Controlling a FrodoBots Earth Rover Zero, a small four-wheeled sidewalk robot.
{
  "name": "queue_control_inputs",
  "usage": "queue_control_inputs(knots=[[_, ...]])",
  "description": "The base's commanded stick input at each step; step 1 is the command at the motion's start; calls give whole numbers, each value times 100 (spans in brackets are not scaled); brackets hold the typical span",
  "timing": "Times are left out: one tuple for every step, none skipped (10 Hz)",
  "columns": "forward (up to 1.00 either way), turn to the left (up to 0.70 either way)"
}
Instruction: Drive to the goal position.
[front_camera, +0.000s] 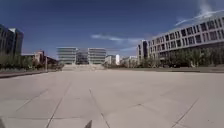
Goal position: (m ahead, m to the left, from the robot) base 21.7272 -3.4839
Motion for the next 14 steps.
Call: queue_control_inputs(knots=[[60,-1],[60,-1],[60,-1],[60,-1],[60,-1],[60,-1],[60,-1],[60,-1],[60,-1],[60,-1],[60,-1],[60,-1],[60,-1],[60,-1]])
